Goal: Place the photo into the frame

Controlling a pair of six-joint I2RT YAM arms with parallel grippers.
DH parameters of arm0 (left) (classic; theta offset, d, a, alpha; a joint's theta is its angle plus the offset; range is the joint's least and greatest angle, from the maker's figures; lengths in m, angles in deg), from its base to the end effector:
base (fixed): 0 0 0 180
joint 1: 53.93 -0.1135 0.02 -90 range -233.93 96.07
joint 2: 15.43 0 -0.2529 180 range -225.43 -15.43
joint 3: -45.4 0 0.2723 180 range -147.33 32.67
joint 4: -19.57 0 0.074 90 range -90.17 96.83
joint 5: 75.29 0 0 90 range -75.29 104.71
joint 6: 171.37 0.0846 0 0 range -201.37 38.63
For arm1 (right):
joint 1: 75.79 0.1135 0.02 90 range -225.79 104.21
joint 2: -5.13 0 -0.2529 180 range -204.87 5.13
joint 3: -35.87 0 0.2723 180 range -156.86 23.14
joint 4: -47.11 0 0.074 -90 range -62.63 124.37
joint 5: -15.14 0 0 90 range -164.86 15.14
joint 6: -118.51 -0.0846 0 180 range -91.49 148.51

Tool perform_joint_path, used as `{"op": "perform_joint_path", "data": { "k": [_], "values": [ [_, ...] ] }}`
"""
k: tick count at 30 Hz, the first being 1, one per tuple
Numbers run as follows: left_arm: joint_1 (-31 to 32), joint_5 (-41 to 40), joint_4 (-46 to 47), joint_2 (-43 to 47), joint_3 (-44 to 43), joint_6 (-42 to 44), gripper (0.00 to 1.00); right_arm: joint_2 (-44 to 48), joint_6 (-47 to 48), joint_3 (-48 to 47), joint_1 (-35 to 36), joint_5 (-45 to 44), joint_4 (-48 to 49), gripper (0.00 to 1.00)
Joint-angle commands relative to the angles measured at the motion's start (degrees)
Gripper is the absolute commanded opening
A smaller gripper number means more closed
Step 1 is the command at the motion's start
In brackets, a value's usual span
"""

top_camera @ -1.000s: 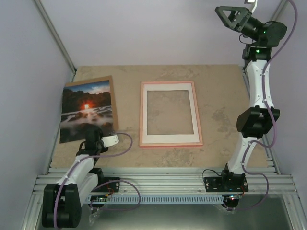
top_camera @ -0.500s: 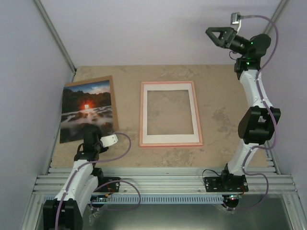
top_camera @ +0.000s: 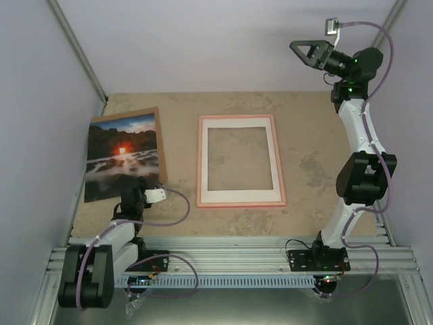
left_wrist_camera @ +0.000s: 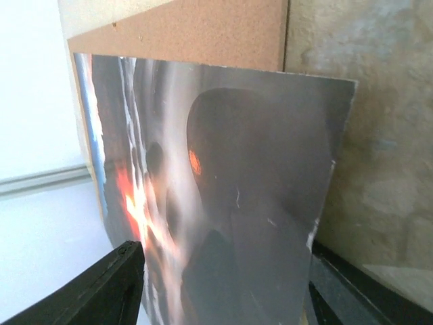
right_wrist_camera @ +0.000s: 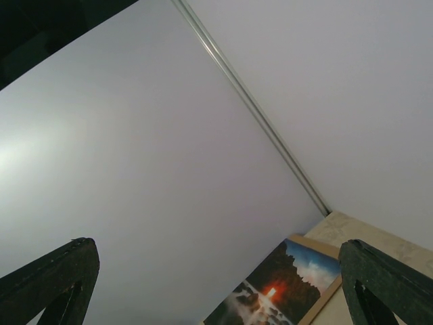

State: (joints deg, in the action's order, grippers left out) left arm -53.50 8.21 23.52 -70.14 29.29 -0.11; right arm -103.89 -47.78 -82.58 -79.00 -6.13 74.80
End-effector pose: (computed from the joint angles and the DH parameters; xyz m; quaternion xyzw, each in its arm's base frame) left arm 0.2168 0.0080 0.0602 0.5583 0.6861 0.3389 0.3205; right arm 0.4582 0.0533 0.4604 -0.1536 0.6058 0.6420 0.4442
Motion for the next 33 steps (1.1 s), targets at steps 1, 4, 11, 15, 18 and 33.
{"op": "perform_joint_path", "data": {
  "k": [1, 4, 11, 15, 18, 33],
  "values": [
    [0.6, 2.9, 4.9, -7.0, 2.7, 3.2, 0.61, 1.3, 1.1, -1.0, -0.1, 0.9, -0.5, 0.98],
    [1.2, 4.9, 5.1, -7.5, 2.7, 4.0, 0.48, 1.5, 2.0, -0.7, -0.1, 1.1, -1.7, 0.98],
    [1.8, 5.8, -0.5, -10.3, -2.8, 0.2, 0.0, 3.5, 6.6, 2.7, -0.1, 1.4, -4.2, 0.98],
    [2.0, 5.0, -7.3, -8.0, -6.8, -2.5, 0.0, 4.9, 13.6, 4.1, 0.0, 2.0, -10.1, 0.98],
    [2.0, 6.4, -16.7, -2.8, -10.7, -5.2, 0.0, 6.4, 21.6, 5.6, 0.3, 2.2, -17.3, 0.98],
    [2.1, 18.6, -49.7, 6.1, -35.2, -17.3, 0.0, 13.4, 87.8, 18.7, 8.0, -6.4, -51.1, 0.98]
  ]
}}
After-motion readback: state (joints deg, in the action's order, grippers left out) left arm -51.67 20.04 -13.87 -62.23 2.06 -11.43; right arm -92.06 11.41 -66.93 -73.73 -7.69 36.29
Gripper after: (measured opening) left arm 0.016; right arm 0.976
